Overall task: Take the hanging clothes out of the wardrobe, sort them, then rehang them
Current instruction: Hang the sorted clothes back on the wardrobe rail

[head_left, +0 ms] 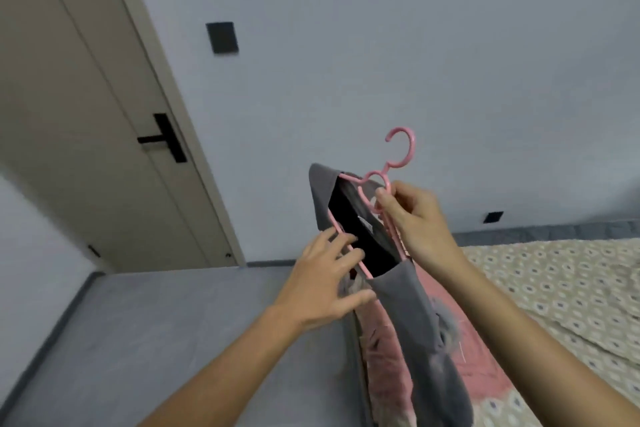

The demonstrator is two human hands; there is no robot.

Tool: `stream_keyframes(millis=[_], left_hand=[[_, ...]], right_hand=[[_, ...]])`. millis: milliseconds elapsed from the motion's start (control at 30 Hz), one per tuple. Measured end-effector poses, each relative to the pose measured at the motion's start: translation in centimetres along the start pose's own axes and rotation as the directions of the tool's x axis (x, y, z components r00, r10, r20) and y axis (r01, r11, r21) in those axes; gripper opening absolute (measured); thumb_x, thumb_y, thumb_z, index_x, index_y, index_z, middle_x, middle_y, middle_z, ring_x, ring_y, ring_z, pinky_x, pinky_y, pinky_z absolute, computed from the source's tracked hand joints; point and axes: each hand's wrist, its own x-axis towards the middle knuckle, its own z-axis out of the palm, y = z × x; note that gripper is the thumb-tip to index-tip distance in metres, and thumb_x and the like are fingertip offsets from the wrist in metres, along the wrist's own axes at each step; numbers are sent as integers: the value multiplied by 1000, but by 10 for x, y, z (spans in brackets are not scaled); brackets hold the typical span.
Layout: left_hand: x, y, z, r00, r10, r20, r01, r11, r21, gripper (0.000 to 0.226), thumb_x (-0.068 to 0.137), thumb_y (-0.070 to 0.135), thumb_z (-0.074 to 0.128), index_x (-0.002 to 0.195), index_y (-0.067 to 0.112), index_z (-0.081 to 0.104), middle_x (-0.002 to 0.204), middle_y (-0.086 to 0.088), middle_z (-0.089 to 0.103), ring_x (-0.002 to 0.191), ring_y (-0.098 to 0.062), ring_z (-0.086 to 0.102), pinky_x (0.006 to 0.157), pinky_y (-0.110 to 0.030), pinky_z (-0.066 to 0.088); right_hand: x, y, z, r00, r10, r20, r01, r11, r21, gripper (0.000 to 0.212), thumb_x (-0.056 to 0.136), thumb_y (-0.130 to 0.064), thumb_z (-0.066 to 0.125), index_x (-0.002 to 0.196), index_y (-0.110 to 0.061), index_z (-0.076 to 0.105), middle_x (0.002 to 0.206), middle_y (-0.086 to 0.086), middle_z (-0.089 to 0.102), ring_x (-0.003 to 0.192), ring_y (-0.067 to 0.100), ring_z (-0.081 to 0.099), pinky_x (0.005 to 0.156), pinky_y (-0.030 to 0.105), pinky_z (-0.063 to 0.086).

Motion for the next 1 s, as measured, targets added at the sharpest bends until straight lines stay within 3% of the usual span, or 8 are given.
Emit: stream_keyframes(millis=[100, 200, 300, 500, 567, 767, 867, 1000], left_hand=[[-70, 5, -57, 994, -95, -55, 95, 995, 6, 62, 92, 74, 56, 131, 25, 60, 149, 4, 49, 145, -30, 38, 115, -52, 39], [-144, 9, -95, 976, -193, -105, 196, 980, 20, 63, 94, 73, 56, 134, 25, 59, 154, 6, 46, 151, -27, 31, 118, -53, 36], [-212, 10, -122, 951, -278, -132, 283, 959, 17, 62, 94, 73, 55, 135, 27, 58, 158, 9, 42, 155, -22, 24, 119, -53, 35], [-324, 10, -154, 885, -449, -125, 456, 889, 31, 65, 94, 79, 50, 138, 32, 58, 162, 17, 35, 158, -14, 13, 123, -51, 31], [-355, 17, -156, 860, -490, -141, 502, 862, 69, 64, 94, 79, 51, 136, 31, 59, 160, 16, 38, 158, -15, 16, 122, -50, 32], [-439, 71, -152, 733, -623, -274, 671, 730, 132, 61, 92, 79, 56, 127, 29, 64, 152, 15, 47, 152, -12, 22, 122, -40, 26], [-480, 104, -151, 623, -716, -315, 773, 625, 111, 61, 92, 77, 58, 131, 31, 62, 157, 16, 44, 156, -18, 21, 125, -47, 24], [-532, 150, -166, 472, -792, -387, 875, 473, 99, 57, 95, 74, 57, 134, 32, 60, 160, 20, 37, 157, -10, 15, 127, -34, 13]], right_hand=[[-26, -52, 55, 994, -59, 90, 54, 997, 49, 38, 108, -16, 56, 71, -23, 56, 59, -20, 52, 61, -1, 46, 62, 23, 39], [-55, -87, 108, 980, -90, 180, 75, 993, 88, 36, 108, -19, 57, 72, -12, 58, 59, -14, 53, 61, 6, 48, 63, 32, 40], [-86, -111, 160, 961, -117, 251, 91, 990, 111, 36, 107, -18, 57, 71, -15, 58, 59, -14, 50, 61, 6, 46, 61, 29, 39], [-146, -130, 248, 897, -158, 412, 82, 977, 196, 34, 107, -28, 57, 73, -22, 58, 65, -12, 50, 65, 6, 45, 60, 28, 38], [-166, -130, 270, 865, -176, 470, 78, 972, 220, 36, 103, -36, 57, 76, -13, 59, 65, -3, 51, 65, 8, 45, 61, 33, 38], [-230, -136, 313, 694, -296, 656, 87, 939, 332, 39, 102, -33, 55, 72, -9, 51, 63, -4, 45, 62, 4, 40, 59, 22, 34], [-262, -144, 338, 593, -363, 719, 82, 915, 395, 39, 102, -38, 55, 70, -18, 48, 63, -8, 42, 62, 3, 38, 59, 20, 34], [-307, -172, 378, 453, -433, 779, 27, 880, 474, 41, 100, -42, 57, 69, -17, 47, 62, -6, 44, 61, 4, 39, 57, 27, 36]])
